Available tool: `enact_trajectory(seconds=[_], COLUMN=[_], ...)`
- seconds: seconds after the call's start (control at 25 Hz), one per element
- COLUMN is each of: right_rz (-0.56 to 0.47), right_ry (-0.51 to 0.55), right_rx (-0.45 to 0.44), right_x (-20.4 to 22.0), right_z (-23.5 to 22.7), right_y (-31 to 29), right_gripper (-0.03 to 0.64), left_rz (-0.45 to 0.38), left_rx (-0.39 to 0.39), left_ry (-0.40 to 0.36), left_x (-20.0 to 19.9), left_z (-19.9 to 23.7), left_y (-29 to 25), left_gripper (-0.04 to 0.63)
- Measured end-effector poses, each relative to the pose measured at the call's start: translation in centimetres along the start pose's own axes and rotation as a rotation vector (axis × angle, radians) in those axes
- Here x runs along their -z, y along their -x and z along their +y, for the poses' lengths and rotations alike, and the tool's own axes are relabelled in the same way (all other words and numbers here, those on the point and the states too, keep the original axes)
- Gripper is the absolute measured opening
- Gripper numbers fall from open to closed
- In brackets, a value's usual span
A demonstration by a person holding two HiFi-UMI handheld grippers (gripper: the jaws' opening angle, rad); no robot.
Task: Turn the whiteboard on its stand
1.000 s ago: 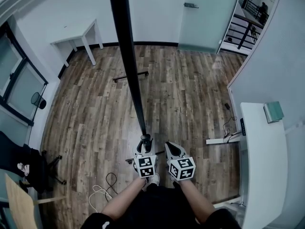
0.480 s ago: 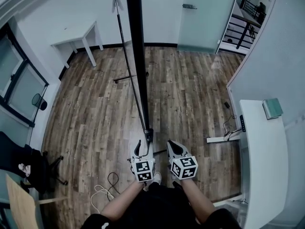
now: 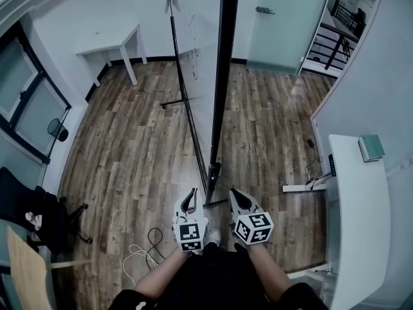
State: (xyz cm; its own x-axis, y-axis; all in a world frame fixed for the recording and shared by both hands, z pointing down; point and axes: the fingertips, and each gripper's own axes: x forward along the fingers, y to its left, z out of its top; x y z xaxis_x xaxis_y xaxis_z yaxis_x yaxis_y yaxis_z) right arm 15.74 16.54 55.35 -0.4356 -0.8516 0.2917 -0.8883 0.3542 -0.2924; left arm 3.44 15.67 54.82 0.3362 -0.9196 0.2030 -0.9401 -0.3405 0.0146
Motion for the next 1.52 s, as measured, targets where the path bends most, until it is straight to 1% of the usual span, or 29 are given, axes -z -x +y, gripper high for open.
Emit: enact_trajectory(seconds=[0.16, 0.28, 0.4, 0.48, 0.72, 1.0, 1.52], right_rz=[-0.024, -0.052, -0.076, -0.076, -0.057, -0.061, -0.031], right_ry=[0.005, 0.010, -0.017, -0.005, 0.070, 0.062, 0.087], right_rx=[-0.013, -0.012, -0.037, -0.037, -0.005, -0.024, -0.029], right_x=[-0.7, -1.3, -1.9, -2.0, -1.4, -1.8, -0.8], right_z=[1.8, 3.0, 4.0, 4.5, 5.3, 6.6, 7.5], right_y=[0.8, 2.0, 2.5, 2.7, 2.7, 1.9, 1.6], right_gripper=[0.015, 0.015, 0.015, 0.015, 0.015, 0.014, 0.014], left_rz=[-0.024, -0.057, -0.099, -0.116, -0.114, -0.106, -0.106], left_rx=[0.049, 0.042, 0.024, 0.015, 0.014, 0.018, 0.026], left_ry=[0.007, 0.005, 0.001, -0.006, -0.002, 0.009, 0.013], left_x=[-1.8, -3.3, -4.9, -5.4, -5.2, -5.0, -4.6], left_z=[0.7, 1.3, 2.2, 2.6, 3.5, 4.7, 5.3], left_y=[2.2, 4.3, 5.9, 6.6, 6.8, 6.6, 7.1], left_gripper=[0.026, 0.025, 0.025, 0.025, 0.025, 0.025, 0.025])
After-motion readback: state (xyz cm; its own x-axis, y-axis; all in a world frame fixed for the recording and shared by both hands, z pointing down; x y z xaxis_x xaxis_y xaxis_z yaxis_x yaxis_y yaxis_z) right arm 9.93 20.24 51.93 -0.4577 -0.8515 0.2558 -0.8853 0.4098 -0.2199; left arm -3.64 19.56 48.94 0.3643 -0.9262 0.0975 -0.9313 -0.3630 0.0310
